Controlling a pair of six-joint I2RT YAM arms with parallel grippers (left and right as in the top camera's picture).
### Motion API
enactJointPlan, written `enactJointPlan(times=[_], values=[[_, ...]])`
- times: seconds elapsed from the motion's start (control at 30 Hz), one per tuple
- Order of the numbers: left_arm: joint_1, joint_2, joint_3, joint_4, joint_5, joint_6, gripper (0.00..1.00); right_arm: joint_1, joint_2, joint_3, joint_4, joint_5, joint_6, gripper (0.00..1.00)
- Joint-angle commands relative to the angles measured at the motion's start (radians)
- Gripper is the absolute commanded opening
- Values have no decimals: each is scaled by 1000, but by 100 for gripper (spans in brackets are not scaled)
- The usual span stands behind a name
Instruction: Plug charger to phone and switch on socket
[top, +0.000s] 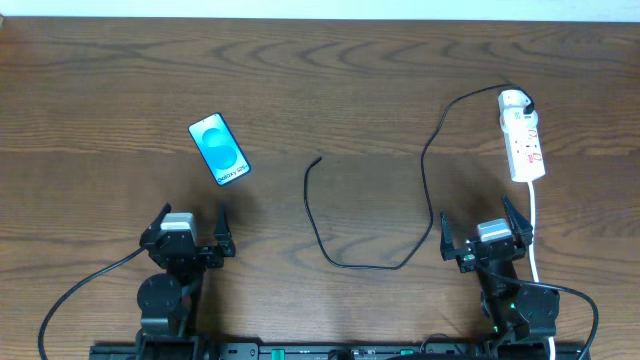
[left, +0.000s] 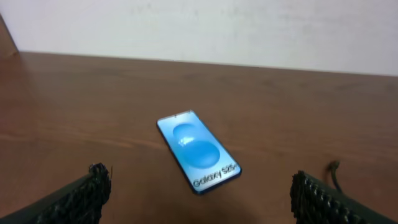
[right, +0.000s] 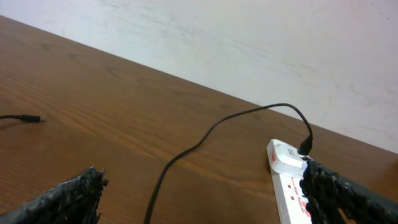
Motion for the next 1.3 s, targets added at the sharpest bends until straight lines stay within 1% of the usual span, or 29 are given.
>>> enactJointPlan(times=[0.0, 0.2, 0.5, 0.8, 1.27], values=[[3, 38, 12, 19, -26, 5, 94, -6, -6, -2, -3, -7, 13, 99], [3, 88, 12, 94, -26, 5, 94, -6, -7, -2, -3, -7, 13, 99], [3, 95, 12, 113, -26, 6, 94, -6, -7, -2, -3, -7, 14, 99], [3, 95, 12, 104, -26, 6, 94, -6, -6, -2, -3, -7, 14, 99], [3, 95, 12, 47, -27, 6, 94, -6, -6, -2, -3, -7, 13, 99]])
